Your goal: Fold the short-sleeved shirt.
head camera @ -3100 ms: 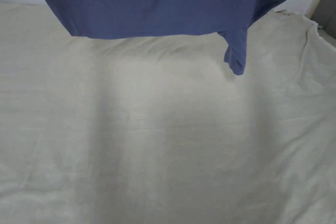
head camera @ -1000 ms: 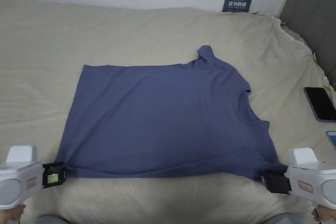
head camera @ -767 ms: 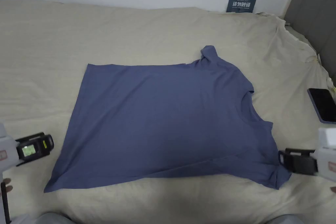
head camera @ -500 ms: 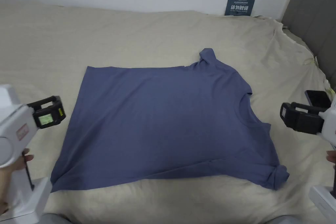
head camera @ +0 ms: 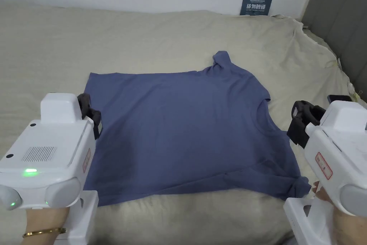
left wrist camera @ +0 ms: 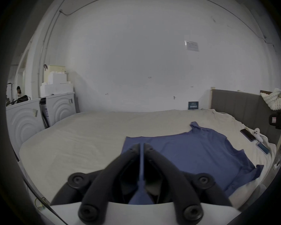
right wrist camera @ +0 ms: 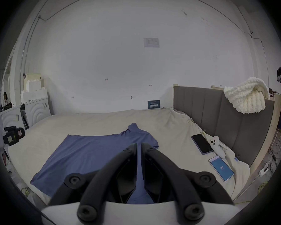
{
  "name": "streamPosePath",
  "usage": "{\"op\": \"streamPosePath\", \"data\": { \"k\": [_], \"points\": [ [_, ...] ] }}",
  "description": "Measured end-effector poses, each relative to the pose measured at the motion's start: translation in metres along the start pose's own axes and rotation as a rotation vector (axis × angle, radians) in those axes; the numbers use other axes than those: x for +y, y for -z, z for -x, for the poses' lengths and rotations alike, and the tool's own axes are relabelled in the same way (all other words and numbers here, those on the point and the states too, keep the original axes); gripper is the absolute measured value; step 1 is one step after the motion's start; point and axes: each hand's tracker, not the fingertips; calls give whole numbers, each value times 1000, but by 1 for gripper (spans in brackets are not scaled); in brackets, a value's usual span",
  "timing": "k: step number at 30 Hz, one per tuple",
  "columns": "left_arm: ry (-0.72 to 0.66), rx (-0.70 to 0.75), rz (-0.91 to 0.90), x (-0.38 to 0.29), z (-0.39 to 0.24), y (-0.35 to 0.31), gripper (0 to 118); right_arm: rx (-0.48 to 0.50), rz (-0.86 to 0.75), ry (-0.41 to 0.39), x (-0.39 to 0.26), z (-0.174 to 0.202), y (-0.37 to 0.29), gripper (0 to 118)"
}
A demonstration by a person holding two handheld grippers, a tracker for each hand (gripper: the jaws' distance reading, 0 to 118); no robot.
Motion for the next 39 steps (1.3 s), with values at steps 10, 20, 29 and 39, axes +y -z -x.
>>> {"op": "streamPosePath", "data": {
  "k": [10,20,29,39],
  "points": [
    [20,-24,3,-7,-7,-6,0,26,15,18,0,2,-2,0],
    [-60,-29,373,-29,25,21,88,28,61,18,-9,-2,0,0],
    [-195,-10,707,-74,66,39,109,20,106,26,-22,-6,4,0],
    [-159,155,947,-124,89,65,77,2,124,29,-25,-11,8,0]
  ]
}}
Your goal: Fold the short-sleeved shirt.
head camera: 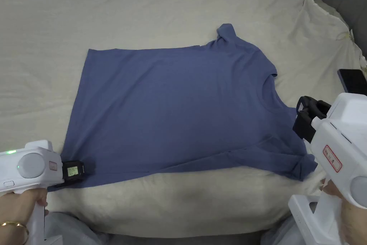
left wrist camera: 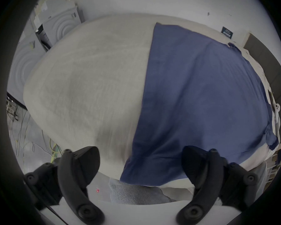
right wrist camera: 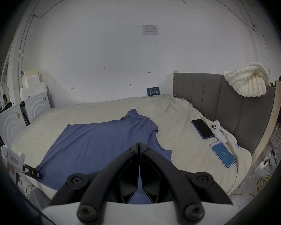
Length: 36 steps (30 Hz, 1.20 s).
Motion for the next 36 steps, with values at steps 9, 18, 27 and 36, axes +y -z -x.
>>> {"op": "streamPosePath", "data": {
  "k": [9,18,27,36],
  "points": [
    [43,-133,-53,3,-10,-22,0,-7,19,6,0,5,3,0],
    [16,-148,-323,13,-17,-79,0,-27,213,-14,19,-22,11,0],
    [-3,-169,-424,16,-28,-95,0,-60,679,13,-14,-56,59,102],
    [3,-149,-395,16,-28,-86,0,-99,772,-22,-70,-51,76,88]
  ]
}}
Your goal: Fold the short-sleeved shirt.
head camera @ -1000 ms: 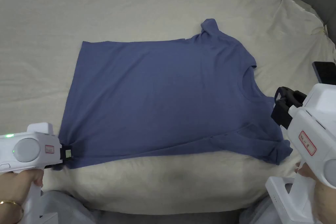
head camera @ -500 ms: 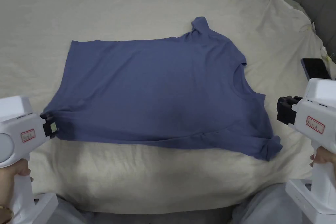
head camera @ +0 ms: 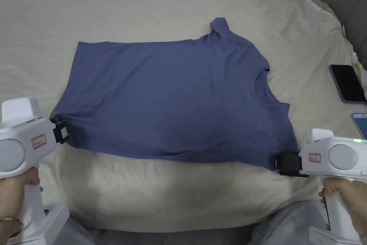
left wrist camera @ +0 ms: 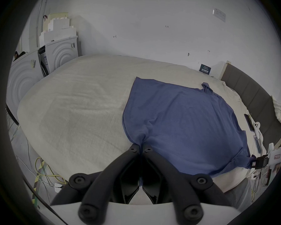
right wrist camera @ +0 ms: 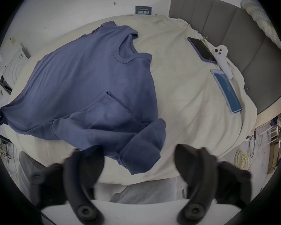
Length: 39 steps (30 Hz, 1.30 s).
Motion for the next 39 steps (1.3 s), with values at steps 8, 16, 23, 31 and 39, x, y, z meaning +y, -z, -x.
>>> {"op": "streamPosePath", "data": {
  "k": [8,16,23,31,39],
  "points": [
    [-78,5,50,5,13,7,0,104,-44,15,5,-11,-22,4],
    [-297,-82,90,58,30,24,0,187,-144,39,81,-22,-62,4],
    [-249,-75,109,117,15,77,0,121,-169,65,172,-10,-31,4],
    [-138,5,177,145,-3,167,0,13,-110,16,232,19,39,4],
    [-90,95,161,143,-14,216,92,-25,-28,36,242,21,91,7]
  ]
}}
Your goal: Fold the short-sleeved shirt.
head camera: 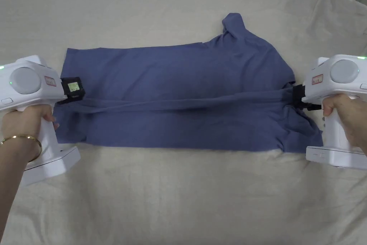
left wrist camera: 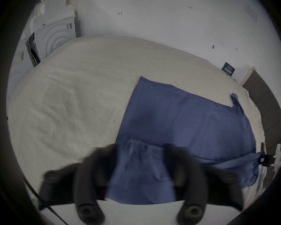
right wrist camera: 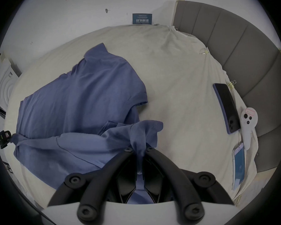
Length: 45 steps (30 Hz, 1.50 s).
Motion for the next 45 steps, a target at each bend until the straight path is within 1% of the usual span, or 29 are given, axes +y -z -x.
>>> {"op": "streamPosePath", "data": {
  "k": [1,2,3,4,7,11,13,14,15,16,17,18,20,21,23,24,25,26,27,28,29,31,33,35,40,45],
  "points": [
    [1,15,-18,-1,-2,-4,101,3,-7,0,0,0,-3,20],
    [4,30,-51,0,0,-8,104,-2,-20,1,-1,-1,-7,45],
    [12,38,-81,0,2,-13,104,-2,-31,-2,-1,-2,-12,85],
    [28,39,-108,1,4,-19,104,-9,-45,-11,-1,-2,-19,100],
    [86,61,-169,0,5,-48,104,-60,-154,-52,-1,-3,-54,101],
    [181,19,-289,-13,4,-99,104,-38,-347,-92,-15,-6,-114,101],
    [211,12,-375,-28,2,-126,103,-13,-471,-80,-37,-5,-147,103],
    [231,1,-404,-37,2,-138,100,1,-528,-75,-49,-4,-162,104],
    [249,-5,-424,-47,1,-148,93,18,-585,-64,-62,-5,-174,105],
    [273,-13,-440,-56,-1,-156,91,34,-635,-58,-76,-4,-184,105],
    [293,-13,-461,-66,-3,-165,88,35,-668,-57,-90,-2,-194,105],
    [306,-10,-480,-77,-4,-171,83,34,-701,-53,-102,0,-202,104],
    [305,-39,-508,-98,-5,-184,66,51,-738,-76,-127,2,-212,104],
    [296,-66,-517,-105,-4,-187,48,53,-755,-80,-139,4,-215,103],
    [278,-87,-524,-122,-4,-196,23,56,-780,-104,-159,7,-219,98],
    [272,-92,-533,-128,-4,-199,11,65,-790,-113,-167,8,-222,87],
    [272,-97,-544,-133,-3,-201,3,76,-791,-113,-175,9,-224,74],
    [280,-107,-564,-139,-4,-205,0,93,-789,-106,-182,10,-226,56],
    [294,-106,-577,-144,-5,-208,0,108,-793,-87,-187,11,-226,23],
    [303,-100,-582,-148,-6,-211,0,108,-800,-57,-192,12,-226,1],
    [302,-107,-588,-149,-2,-205,0,103,-804,-41,-197,13,-226,0],
    [277,-127,-590,-153,-1,-208,0,120,-806,-60,-201,15,-225,0],
    [247,-146,-591,-154,0,-210,0,107,-810,-78,-205,18,-224,0],
    [232,-152,-596,-154,1,-211,0,122,-805,-73,-203,12,-217,0],
    [237,-158,-593,-152,1,-211,0,139,-800,-53,-200,11,-213,0],
    [248,-178,-574,-144,0,-210,0,143,-792,-59,-195,12,-209,0]
  ]
}}
